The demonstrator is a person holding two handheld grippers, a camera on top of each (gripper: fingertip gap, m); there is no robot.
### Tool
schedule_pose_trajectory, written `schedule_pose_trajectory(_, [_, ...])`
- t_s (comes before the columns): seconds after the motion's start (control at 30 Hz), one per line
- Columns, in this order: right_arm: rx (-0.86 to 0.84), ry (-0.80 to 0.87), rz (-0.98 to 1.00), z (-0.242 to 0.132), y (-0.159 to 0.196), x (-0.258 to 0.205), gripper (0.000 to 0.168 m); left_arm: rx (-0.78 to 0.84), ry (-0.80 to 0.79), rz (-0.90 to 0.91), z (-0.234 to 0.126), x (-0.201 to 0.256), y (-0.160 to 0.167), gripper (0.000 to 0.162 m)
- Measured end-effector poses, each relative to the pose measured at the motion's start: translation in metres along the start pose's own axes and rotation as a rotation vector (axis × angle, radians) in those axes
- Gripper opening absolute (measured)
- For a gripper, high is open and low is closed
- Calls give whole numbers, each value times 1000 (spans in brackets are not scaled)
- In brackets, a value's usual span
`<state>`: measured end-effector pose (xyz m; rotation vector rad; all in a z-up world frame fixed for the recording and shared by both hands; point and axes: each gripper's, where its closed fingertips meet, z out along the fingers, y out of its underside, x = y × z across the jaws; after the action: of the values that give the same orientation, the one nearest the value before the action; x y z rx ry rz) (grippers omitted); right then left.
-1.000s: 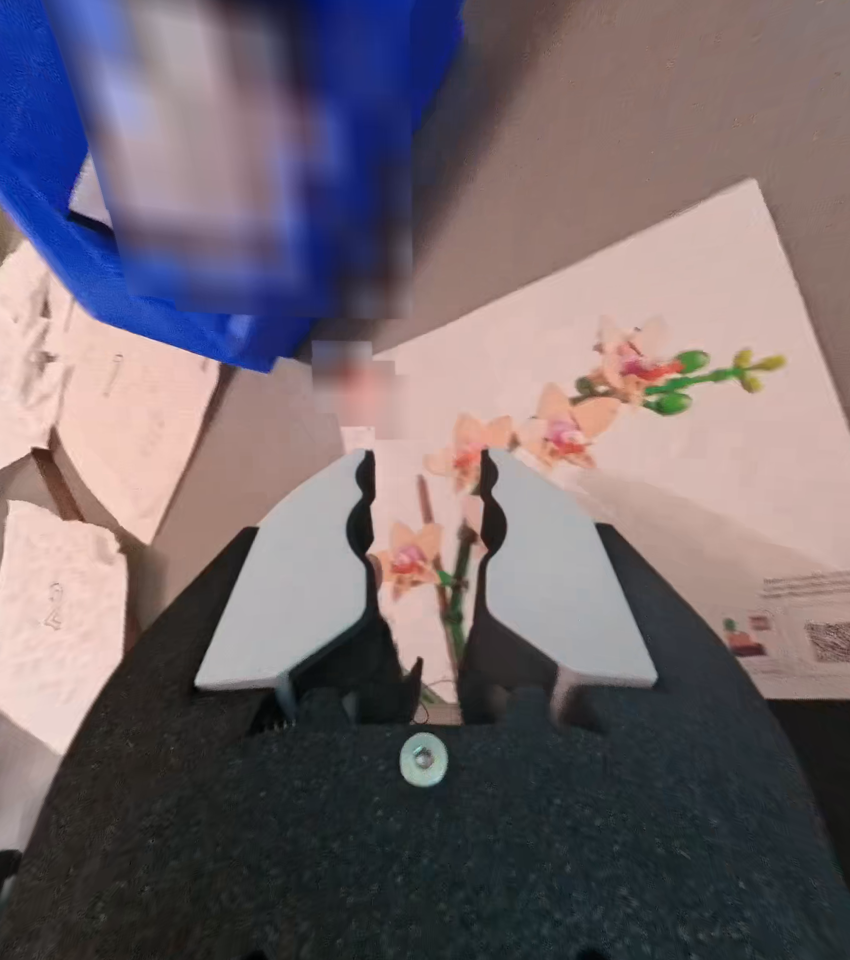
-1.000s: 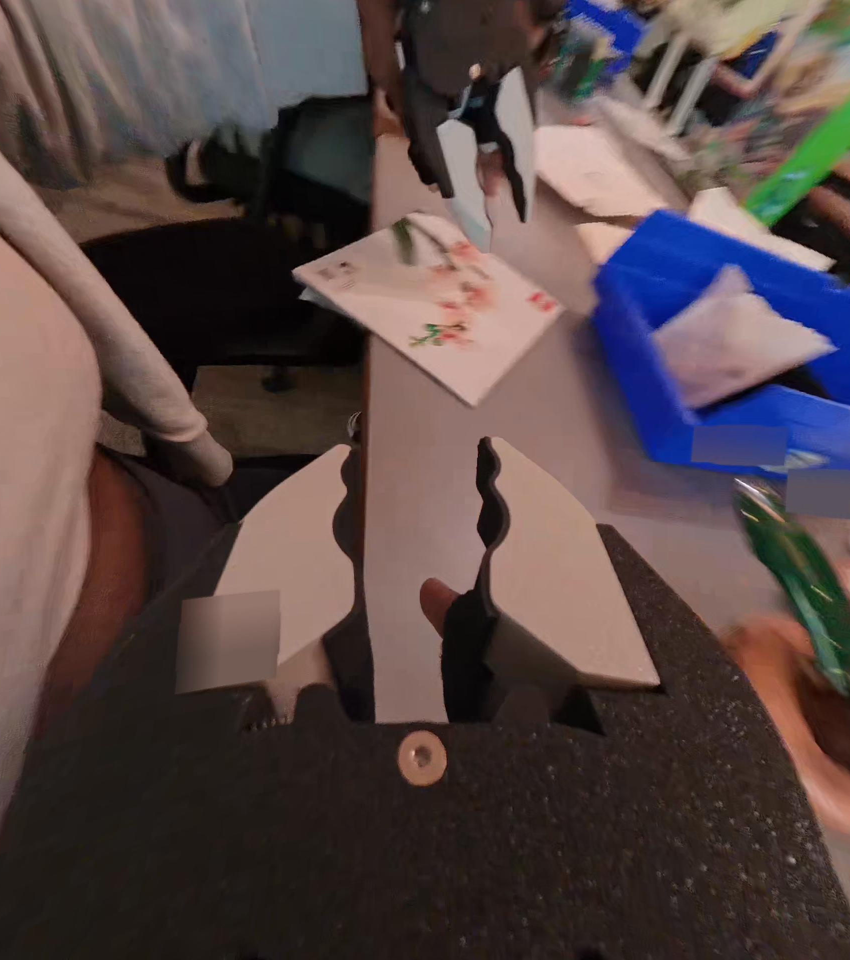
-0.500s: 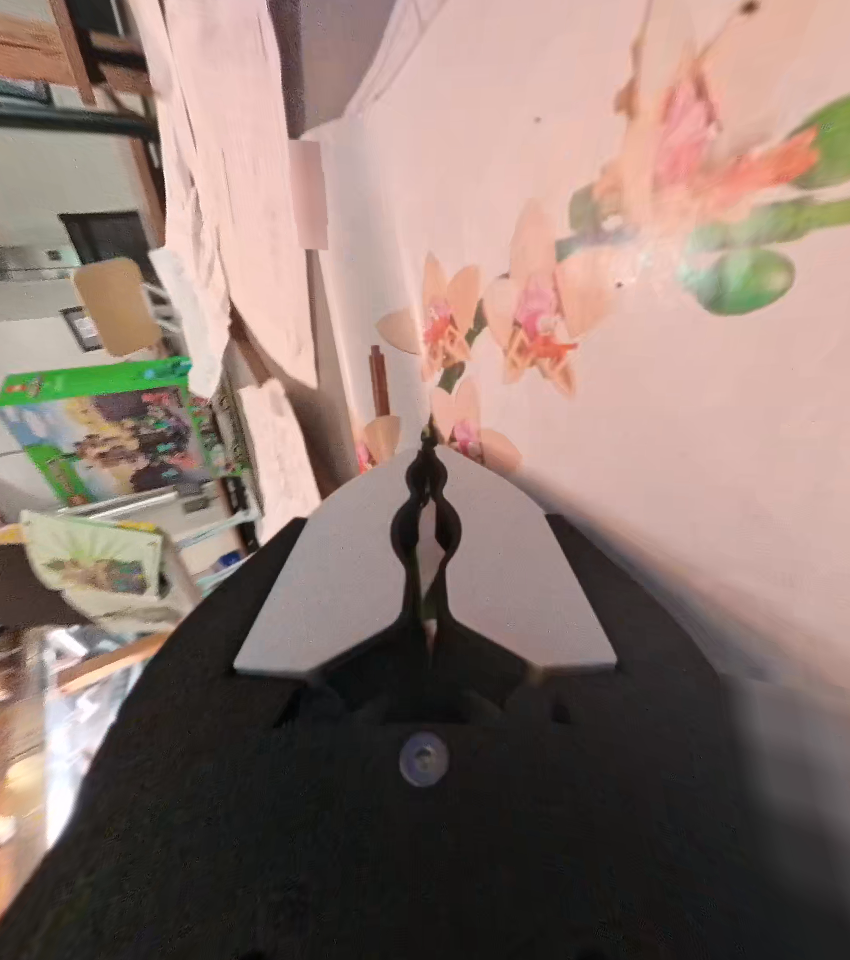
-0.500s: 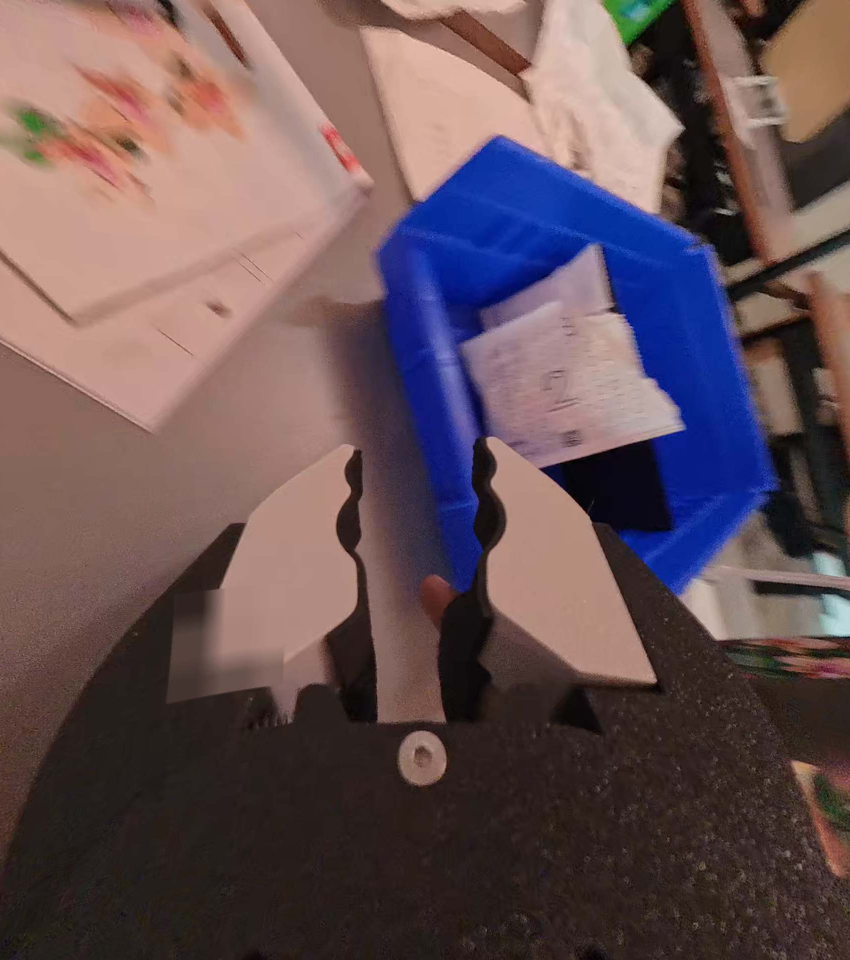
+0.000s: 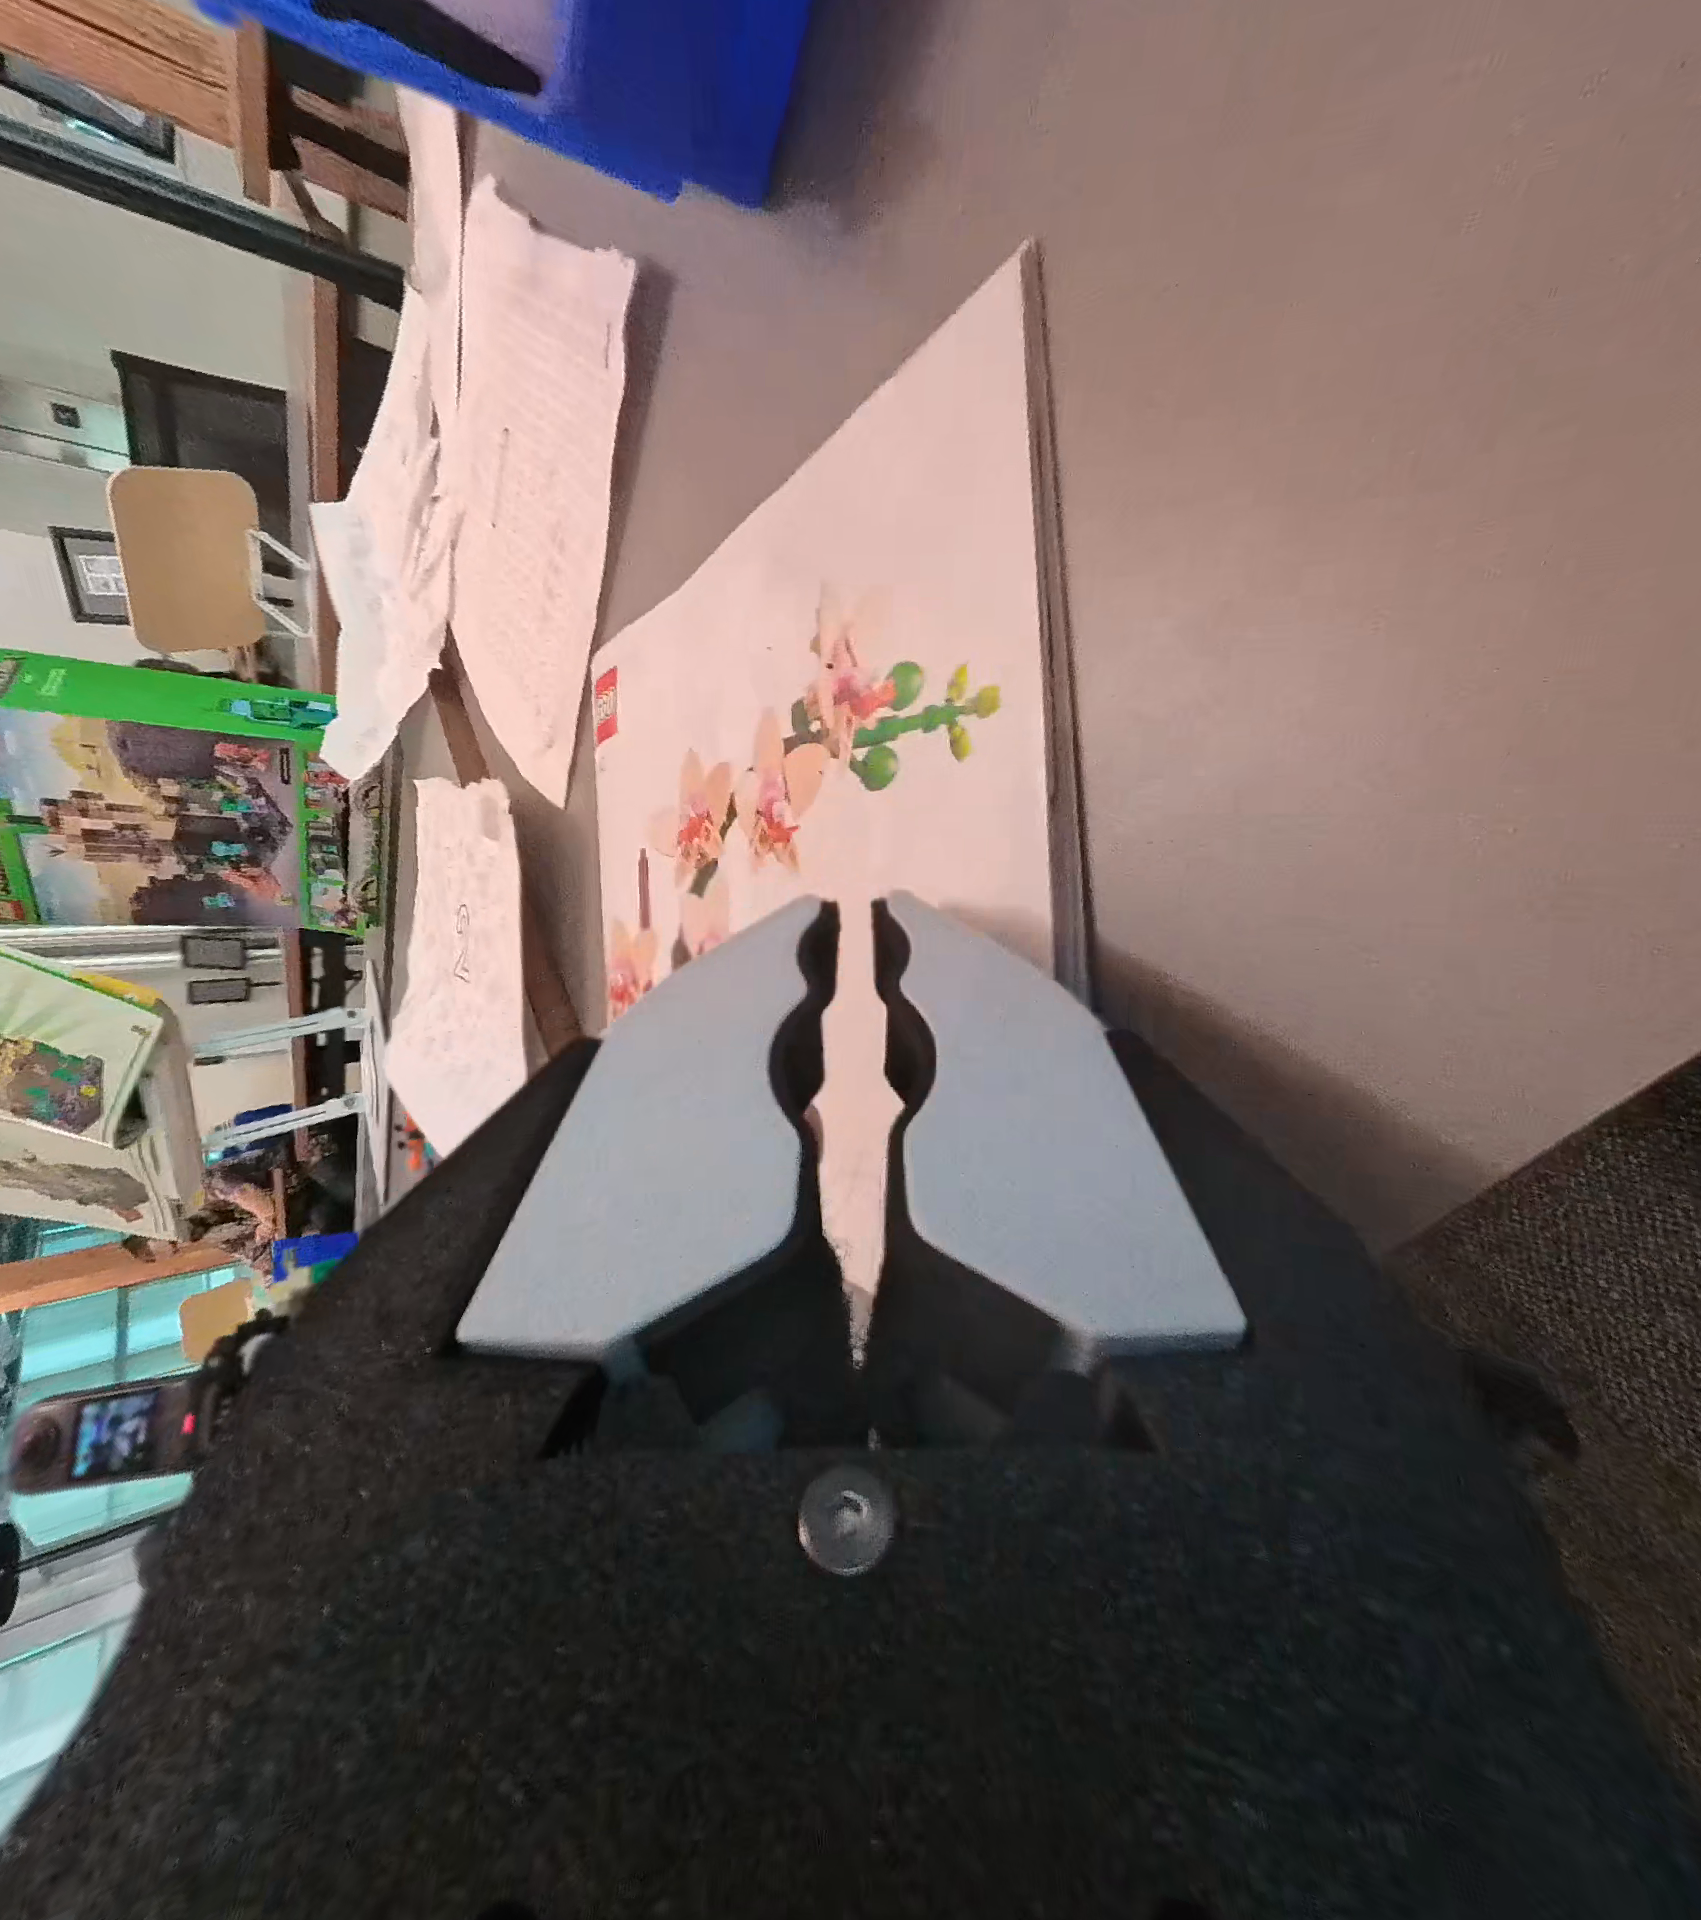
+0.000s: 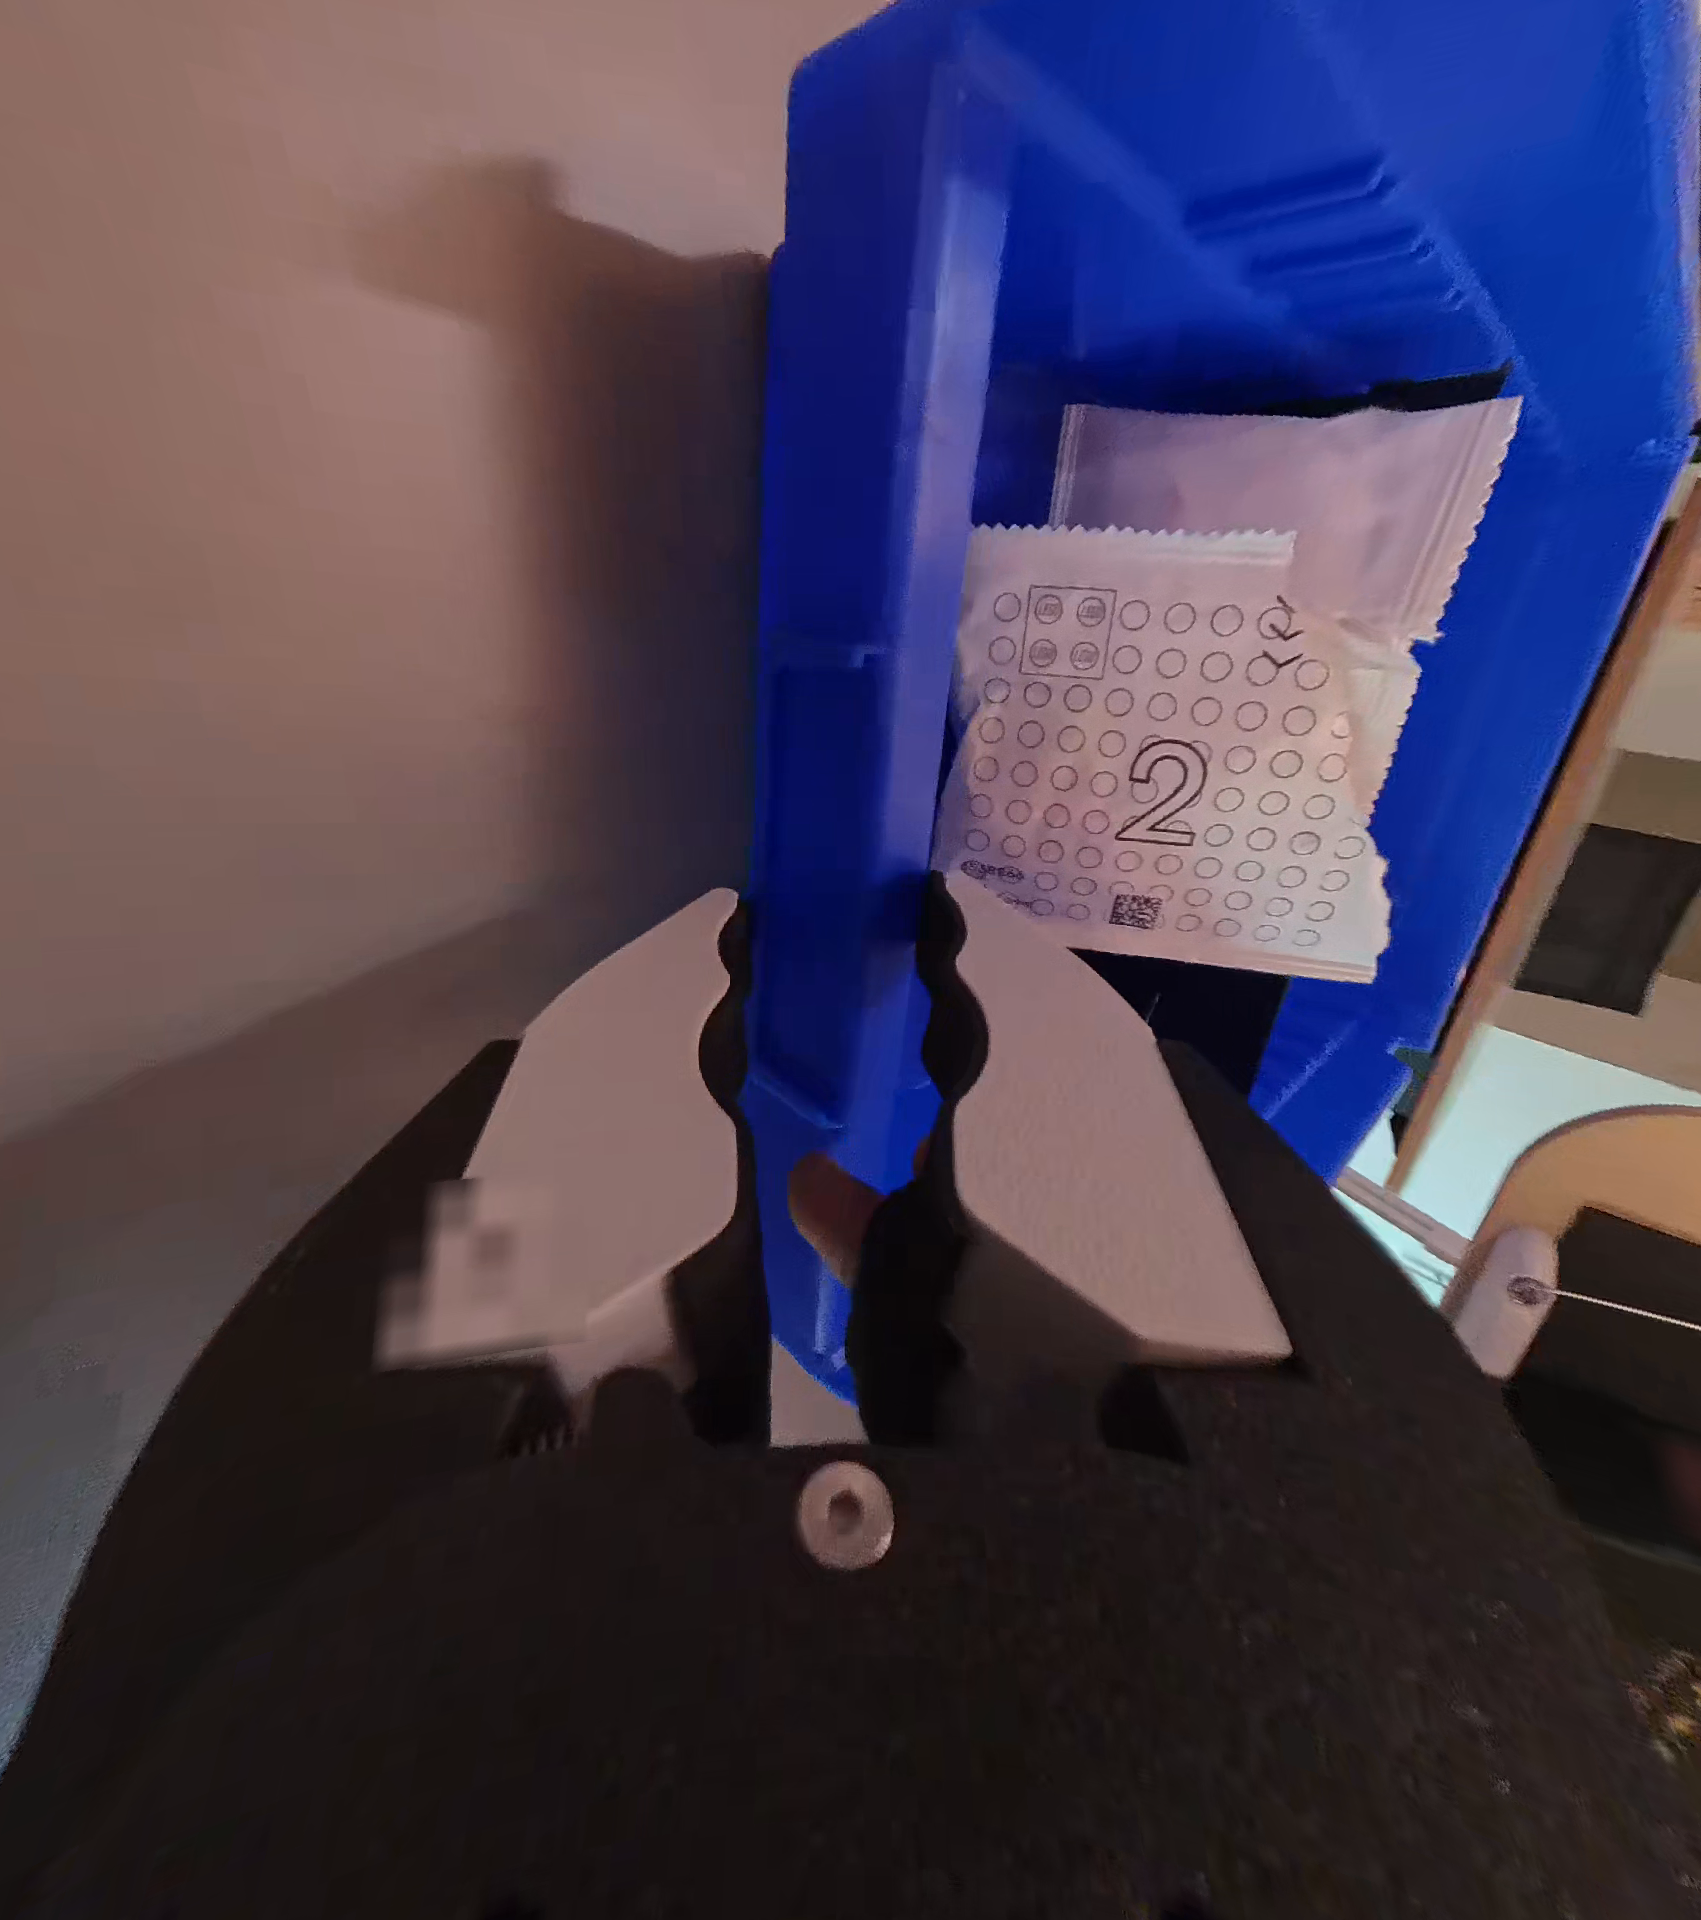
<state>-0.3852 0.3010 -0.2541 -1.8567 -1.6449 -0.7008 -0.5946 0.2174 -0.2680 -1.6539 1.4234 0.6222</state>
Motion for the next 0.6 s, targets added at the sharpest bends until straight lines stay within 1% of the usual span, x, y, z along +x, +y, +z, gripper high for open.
schedule_pose_trajectory(0.1, [32,-49,-4,-14,5,-13,30,-16,-31,-30,-2,0,3,7])
schedule_pose_trajectory(0.17, [35,-41,-36,-26,12,-25,30,16,-61,-103,-8,-6,-3,7])
schedule_pose_trajectory(0.23, [53,-12,-76,-41,17,-41,30,78,-85,-186,-19,-12,-16,7])
schedule_pose_trajectory(0.33, [121,17,-104,-67,23,-67,30,143,-147,-260,-38,-22,-36,8])
schedule_pose_trajectory(0.5, [203,47,-174,-108,46,-106,30,235,-235,-301,-76,-37,-75,9])
schedule_pose_trajectory(0.6, [251,40,-189,-126,60,-123,30,296,-238,-316,-101,-47,-106,11])
